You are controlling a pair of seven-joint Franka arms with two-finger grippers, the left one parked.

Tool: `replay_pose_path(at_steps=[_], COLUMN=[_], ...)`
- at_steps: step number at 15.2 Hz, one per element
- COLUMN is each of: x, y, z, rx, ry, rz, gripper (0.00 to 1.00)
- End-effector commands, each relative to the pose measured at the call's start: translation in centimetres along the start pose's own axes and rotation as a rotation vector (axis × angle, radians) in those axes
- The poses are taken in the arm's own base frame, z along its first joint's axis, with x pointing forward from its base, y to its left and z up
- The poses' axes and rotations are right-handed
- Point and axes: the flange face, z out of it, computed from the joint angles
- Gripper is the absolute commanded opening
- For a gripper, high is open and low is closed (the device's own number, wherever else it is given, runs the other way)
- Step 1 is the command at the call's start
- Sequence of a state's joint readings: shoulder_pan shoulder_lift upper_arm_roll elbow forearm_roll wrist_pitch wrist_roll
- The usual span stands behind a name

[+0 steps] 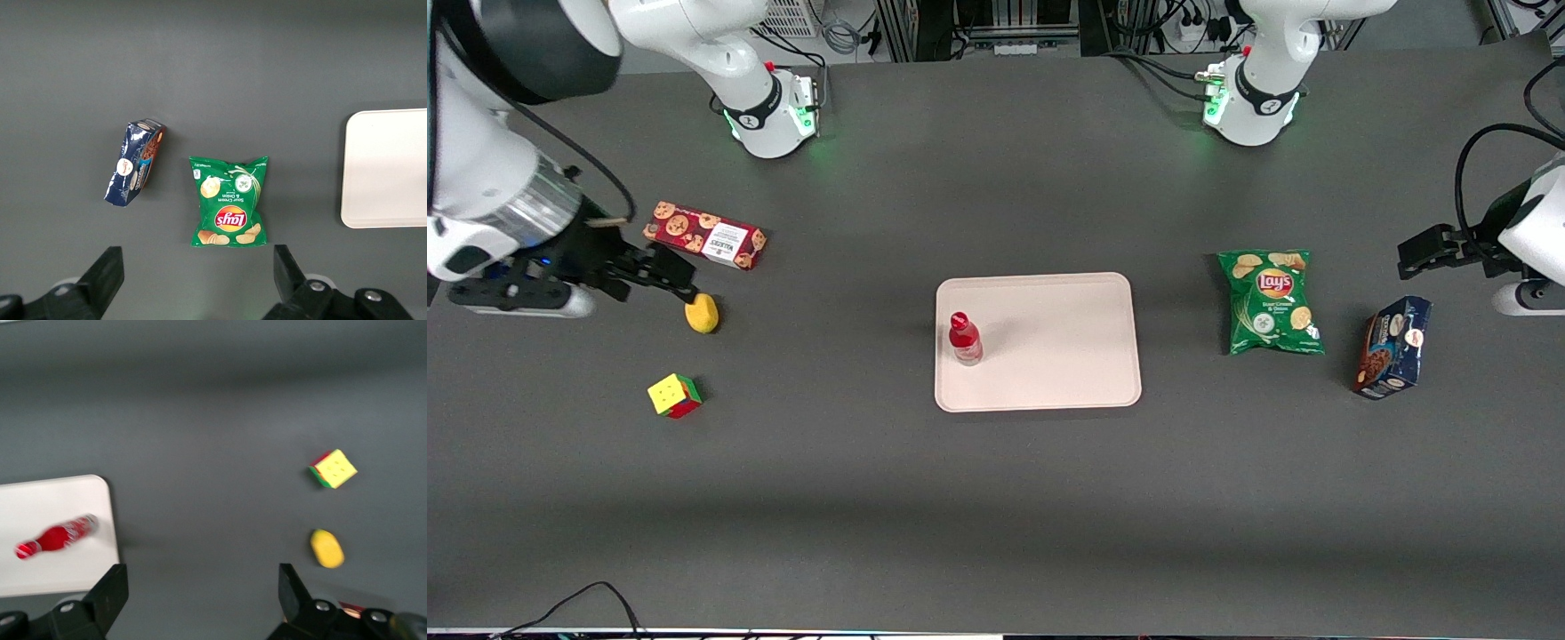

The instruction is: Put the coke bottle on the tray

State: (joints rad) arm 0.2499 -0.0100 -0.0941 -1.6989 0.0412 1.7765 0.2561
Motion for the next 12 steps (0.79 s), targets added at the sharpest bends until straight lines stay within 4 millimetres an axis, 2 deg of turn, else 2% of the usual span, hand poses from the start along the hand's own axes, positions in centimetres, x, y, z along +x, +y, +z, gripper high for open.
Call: replay_pose_path(at_steps=[1, 4, 9, 12], x=[-2.0, -2.6, -2.9, -2.6], y=[4.5, 6.4, 7.8, 8.5], z=[0.4, -0.1, -1.0, -0.9], rx=[0.017, 0.007, -0.059, -0.063], ry=[-0.041, -0.074, -0.074, -0.075], rz=[-0.087, -0.135, -0.128, -0.11], gripper=[1.0, 1.0, 1.0, 1.0])
